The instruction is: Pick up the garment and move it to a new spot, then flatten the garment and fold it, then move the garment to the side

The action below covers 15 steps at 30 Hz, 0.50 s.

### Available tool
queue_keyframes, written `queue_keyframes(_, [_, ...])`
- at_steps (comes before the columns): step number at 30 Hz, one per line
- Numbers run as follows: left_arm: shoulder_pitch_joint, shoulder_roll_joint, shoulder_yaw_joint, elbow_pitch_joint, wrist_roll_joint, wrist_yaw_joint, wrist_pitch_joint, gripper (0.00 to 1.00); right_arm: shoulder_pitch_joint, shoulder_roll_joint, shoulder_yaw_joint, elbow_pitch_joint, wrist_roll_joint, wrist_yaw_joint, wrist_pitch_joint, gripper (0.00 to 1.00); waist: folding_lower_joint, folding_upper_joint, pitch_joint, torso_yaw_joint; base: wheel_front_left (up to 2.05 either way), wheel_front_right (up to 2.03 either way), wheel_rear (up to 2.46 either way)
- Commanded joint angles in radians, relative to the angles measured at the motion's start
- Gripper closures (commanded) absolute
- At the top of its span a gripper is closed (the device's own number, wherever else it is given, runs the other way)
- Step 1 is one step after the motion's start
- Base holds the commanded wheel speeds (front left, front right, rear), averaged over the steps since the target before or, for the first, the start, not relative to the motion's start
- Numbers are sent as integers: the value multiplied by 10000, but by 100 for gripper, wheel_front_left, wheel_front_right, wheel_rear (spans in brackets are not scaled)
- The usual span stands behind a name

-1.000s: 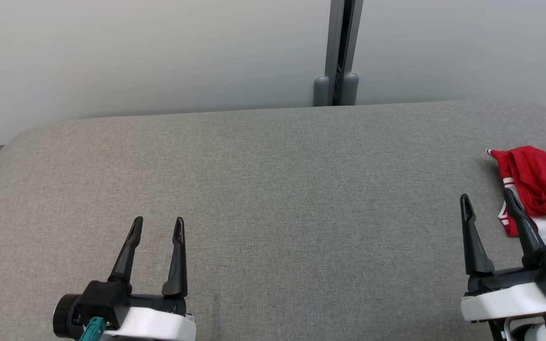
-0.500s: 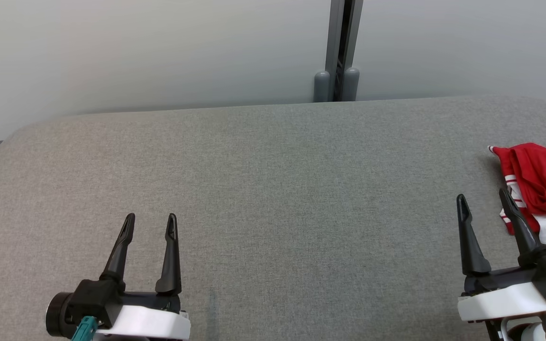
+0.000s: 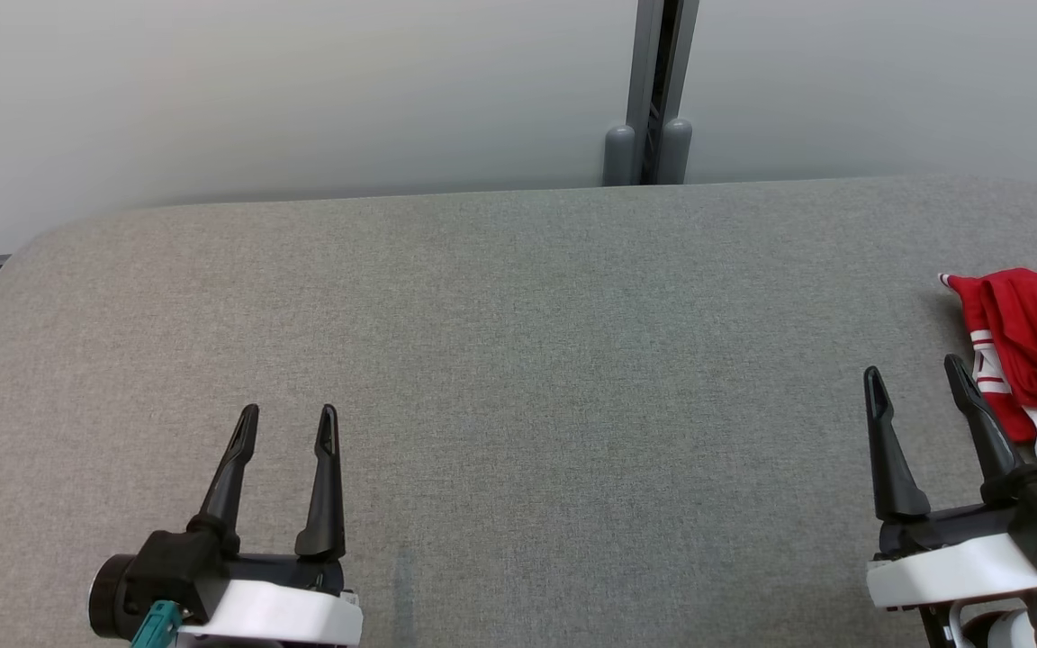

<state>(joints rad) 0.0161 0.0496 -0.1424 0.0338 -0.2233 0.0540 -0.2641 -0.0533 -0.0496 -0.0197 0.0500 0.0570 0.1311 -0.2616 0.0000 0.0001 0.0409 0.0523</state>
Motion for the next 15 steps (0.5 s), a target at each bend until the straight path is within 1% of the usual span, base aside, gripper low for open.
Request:
queue_keyframes(1, [-43,32,60,-37,-98,38,4,0,-116,-33,-31,17,23,-7,-42,0,0,-1,3,-2,0,0,0])
queue_keyframes(7, [24,32,91,139,-371,-110,4,0,-88,-33,-15,36,16,-7,-42,0,0,-1,7,-49,0,0,0])
queue_keyframes(15, [-60,32,76,107,-484,-127,4,0,-90,-33,27,45,32,-7,-42,0,0,-1,49,-86,0,0,0])
